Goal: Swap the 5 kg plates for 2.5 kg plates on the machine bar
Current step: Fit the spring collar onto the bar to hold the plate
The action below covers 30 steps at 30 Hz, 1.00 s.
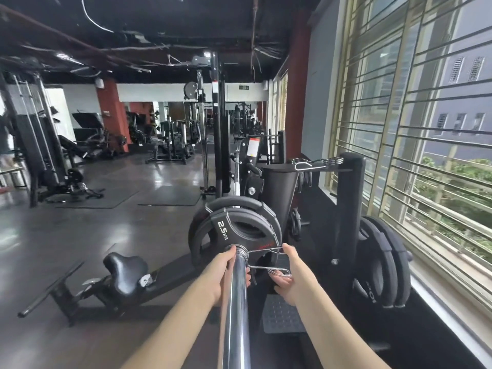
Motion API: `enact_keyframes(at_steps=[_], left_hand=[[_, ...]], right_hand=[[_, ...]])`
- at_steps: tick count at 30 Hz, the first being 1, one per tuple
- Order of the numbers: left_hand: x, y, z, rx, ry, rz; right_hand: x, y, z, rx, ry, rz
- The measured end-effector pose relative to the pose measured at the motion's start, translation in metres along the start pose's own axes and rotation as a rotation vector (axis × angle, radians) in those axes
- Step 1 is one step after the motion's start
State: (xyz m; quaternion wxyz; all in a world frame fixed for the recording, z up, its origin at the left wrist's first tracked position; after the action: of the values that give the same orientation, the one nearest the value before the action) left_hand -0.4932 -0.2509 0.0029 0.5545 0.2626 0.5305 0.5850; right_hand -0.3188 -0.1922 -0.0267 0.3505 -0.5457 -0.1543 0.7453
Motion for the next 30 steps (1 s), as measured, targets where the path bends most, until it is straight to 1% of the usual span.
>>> enact_keyframes(at_steps=[4, 12, 16, 19, 20, 21, 22, 23, 24, 25, 26, 27, 28, 30], left_hand=[[0.001, 0.002, 0.002, 0.028, 0.015, 0.05], [-0.002, 0.002, 0.004, 0.007, 0.027, 0.033], [-0.008, 0.005, 0.005, 0.006, 0.018, 0.038], [-0.008, 0.004, 0.001, 0.034, -0.007, -0.006], [-0.009, 0.005, -0.003, 0.141, -0.008, 0.002], [-0.009, 0.014, -0.012, 0.382, 0.008, 0.057], [-0.009, 0.029, -0.021, 0.714, 0.064, 0.168], [-0.01, 0.052, -0.028, 1.073, 0.158, 0.33], [-0.016, 0.075, -0.03, 1.308, 0.241, 0.494], [-0.024, 0.098, -0.028, 1.396, 0.294, 0.643], [-0.029, 0.117, -0.025, 1.434, 0.317, 0.783], [-0.03, 0.132, -0.022, 1.47, 0.294, 0.881], [-0.029, 0.143, -0.019, 1.517, 0.247, 0.921], [-0.017, 0.154, -0.012, 1.609, 0.125, 0.91]], right_hand=[[0.003, 0.0, -0.003, -0.03, 0.048, -0.096], [-0.007, -0.007, 0.003, -0.105, 0.028, -0.193], [-0.008, -0.005, 0.006, -0.129, 0.01, -0.181], [-0.012, -0.004, 0.005, -0.201, 0.021, -0.13], [-0.014, -0.005, 0.003, -0.26, 0.045, -0.103], [-0.017, -0.007, 0.001, -0.327, 0.078, -0.084], [-0.021, -0.014, -0.002, -0.394, 0.12, -0.101], [-0.027, -0.026, -0.004, -0.463, 0.176, -0.166], [-0.033, -0.04, -0.004, -0.531, 0.233, -0.27], [-0.04, -0.055, -0.001, -0.599, 0.264, -0.382], [-0.048, -0.068, 0.006, -0.67, 0.259, -0.478], [-0.054, -0.078, 0.017, -0.753, 0.237, -0.563], [-0.06, -0.086, 0.03, -0.854, 0.216, -0.645], [-0.066, -0.1, 0.058, -1.053, 0.203, -0.768]])
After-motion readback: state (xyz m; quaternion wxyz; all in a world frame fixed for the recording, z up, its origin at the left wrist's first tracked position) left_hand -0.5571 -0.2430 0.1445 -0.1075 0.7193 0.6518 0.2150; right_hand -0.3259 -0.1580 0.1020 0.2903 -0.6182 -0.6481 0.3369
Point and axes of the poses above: each hand's wrist, its own x-axis towards the middle knuckle, its own z-axis out of the palm, y = z × x, the point moved 7 cm from there along x, towards the middle knuckle, and after that the axes turned 13 degrees about z, right-handed, at the moved point
